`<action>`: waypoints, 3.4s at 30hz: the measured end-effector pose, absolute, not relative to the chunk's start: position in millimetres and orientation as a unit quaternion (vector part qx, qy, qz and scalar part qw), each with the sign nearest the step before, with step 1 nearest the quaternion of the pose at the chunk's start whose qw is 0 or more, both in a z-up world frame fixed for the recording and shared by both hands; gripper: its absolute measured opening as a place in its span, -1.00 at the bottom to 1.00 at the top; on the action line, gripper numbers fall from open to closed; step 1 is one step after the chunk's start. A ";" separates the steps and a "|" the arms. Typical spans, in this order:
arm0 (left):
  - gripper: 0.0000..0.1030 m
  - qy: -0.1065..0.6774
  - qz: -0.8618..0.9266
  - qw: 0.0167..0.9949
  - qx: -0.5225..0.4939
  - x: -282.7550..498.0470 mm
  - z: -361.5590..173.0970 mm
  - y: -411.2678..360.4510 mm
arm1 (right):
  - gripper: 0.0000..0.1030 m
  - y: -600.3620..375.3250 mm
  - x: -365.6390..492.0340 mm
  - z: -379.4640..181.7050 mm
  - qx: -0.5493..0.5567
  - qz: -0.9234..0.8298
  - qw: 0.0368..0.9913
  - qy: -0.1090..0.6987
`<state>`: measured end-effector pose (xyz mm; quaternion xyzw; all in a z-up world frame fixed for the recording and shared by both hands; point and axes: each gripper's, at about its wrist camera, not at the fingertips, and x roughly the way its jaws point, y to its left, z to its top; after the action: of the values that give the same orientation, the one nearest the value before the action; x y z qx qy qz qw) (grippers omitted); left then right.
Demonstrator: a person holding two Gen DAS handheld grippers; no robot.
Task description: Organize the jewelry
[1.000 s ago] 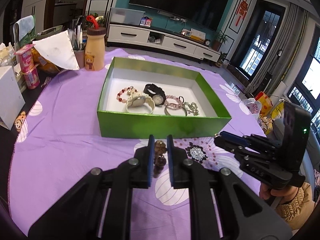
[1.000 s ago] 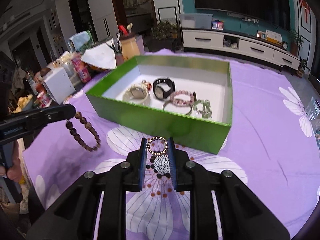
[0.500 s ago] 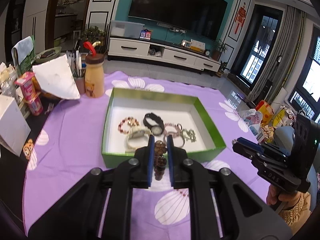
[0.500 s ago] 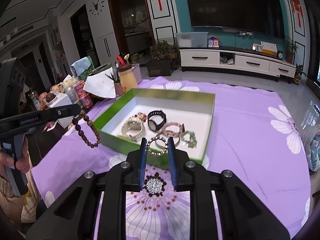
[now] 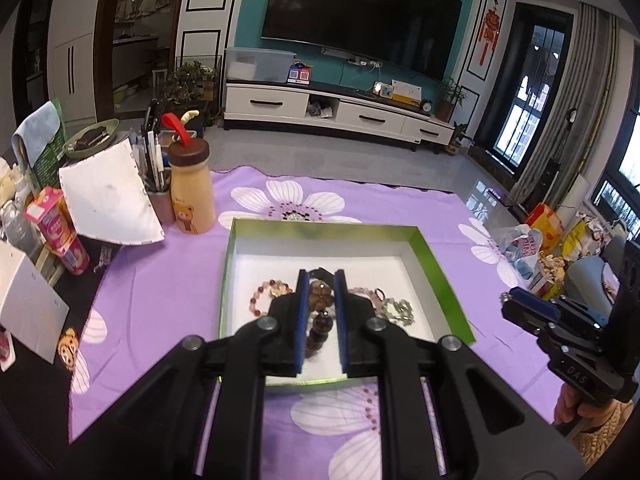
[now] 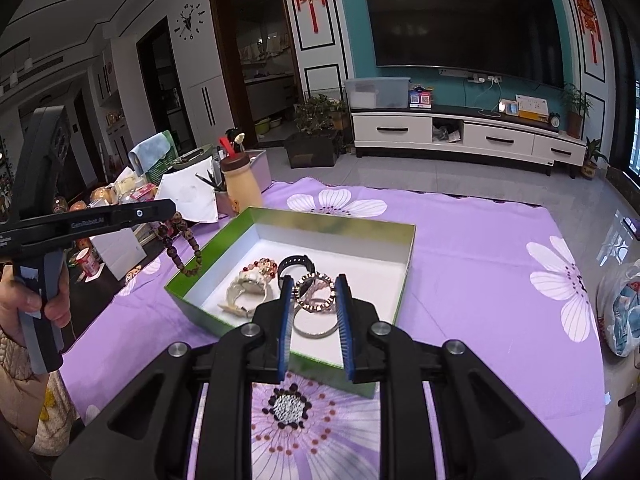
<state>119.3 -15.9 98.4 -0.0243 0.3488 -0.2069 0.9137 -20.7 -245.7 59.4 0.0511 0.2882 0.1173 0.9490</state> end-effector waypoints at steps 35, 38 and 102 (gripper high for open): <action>-0.77 0.436 -0.187 0.880 -0.002 223.1 19.4 -70.3 | -0.61 -253.1 102.4 9.1 0.098 0.111 0.907 0.395; -0.77 0.445 -0.179 0.878 0.007 225.9 11.0 -70.0 | -0.61 -254.5 109.1 5.2 0.106 0.111 0.902 0.404; 0.75 0.457 -0.121 0.880 0.041 209.9 26.9 -59.8 | 0.34 -257.6 116.1 29.0 0.067 0.063 0.903 0.419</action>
<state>209.9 -59.8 26.9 0.0405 0.4572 -0.1211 0.8801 116.1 -257.6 29.0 0.0672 0.4192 0.0634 0.9032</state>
